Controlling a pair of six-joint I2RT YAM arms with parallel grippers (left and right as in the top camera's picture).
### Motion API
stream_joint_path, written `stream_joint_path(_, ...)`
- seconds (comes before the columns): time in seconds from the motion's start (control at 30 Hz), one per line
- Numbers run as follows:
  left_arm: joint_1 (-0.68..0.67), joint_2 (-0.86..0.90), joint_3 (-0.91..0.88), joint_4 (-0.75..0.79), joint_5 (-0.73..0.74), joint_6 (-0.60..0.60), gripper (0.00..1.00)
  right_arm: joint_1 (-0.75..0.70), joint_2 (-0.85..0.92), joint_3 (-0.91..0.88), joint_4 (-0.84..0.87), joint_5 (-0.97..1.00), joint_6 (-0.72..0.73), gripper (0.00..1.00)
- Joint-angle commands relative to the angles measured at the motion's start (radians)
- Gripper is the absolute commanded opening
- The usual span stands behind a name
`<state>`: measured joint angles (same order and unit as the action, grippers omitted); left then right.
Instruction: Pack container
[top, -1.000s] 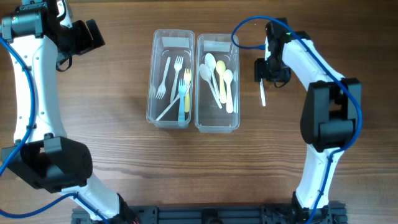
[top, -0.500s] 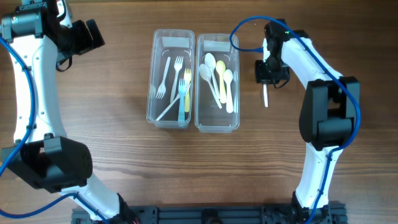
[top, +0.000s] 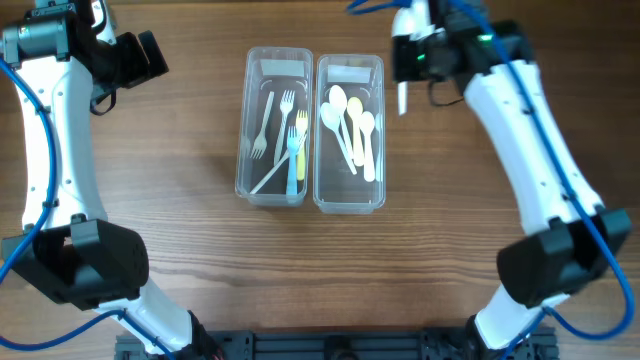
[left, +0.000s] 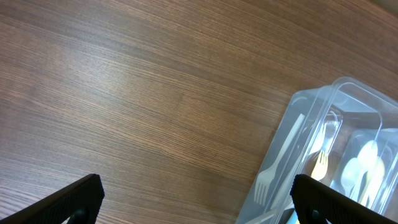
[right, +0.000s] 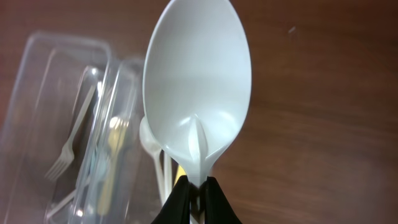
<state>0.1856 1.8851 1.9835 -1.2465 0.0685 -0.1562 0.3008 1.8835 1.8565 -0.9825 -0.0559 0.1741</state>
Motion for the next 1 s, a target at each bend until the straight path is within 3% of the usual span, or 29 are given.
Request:
stream_joint_path(0.0, 0.002, 0.012, 0.012, 0.0, 0.001, -0.009, 1.0, 0.056, 0.108, -0.019, 0.006, -0.027, 0.036, 0.04)
stream_joint_path(0.2, 0.002, 0.012, 0.012, 0.0, 0.001, -0.009, 1.0, 0.106, 0.228, -0.019, 0.003, -0.028, 0.038, 0.05)
stream_joint_path(0.23, 0.002, 0.012, 0.012, 0.0, 0.001, -0.009, 1.0, 0.113, 0.236, -0.019, 0.002, -0.029, 0.038, 0.17)
stream_joint_path(0.33, 0.002, 0.012, 0.012, 0.0, 0.001, -0.009, 1.0, 0.117, 0.227, -0.011, 0.002, -0.028, 0.039, 0.74)
stream_joint_path(0.4, 0.002, 0.012, 0.012, 0.0, 0.001, -0.009, 1.0, 0.115, 0.211, 0.013, -0.014, -0.028, 0.039, 0.97)
stream_joint_path(0.57, 0.002, 0.012, 0.012, 0.0, 0.001, -0.009, 1.0, 0.073, 0.092, 0.121, -0.047, -0.015, 0.034, 1.0)
stream_joint_path(0.87, 0.002, 0.012, 0.012, 0.0, 0.001, -0.009, 1.0, 0.018, -0.103, 0.126, 0.052, -0.009, 0.036, 1.0)
stream_joint_path(0.97, 0.003, 0.012, 0.012, 0.0, 0.001, -0.009, 1.0, 0.018, -0.103, 0.126, 0.043, 0.127, 0.035, 1.0)
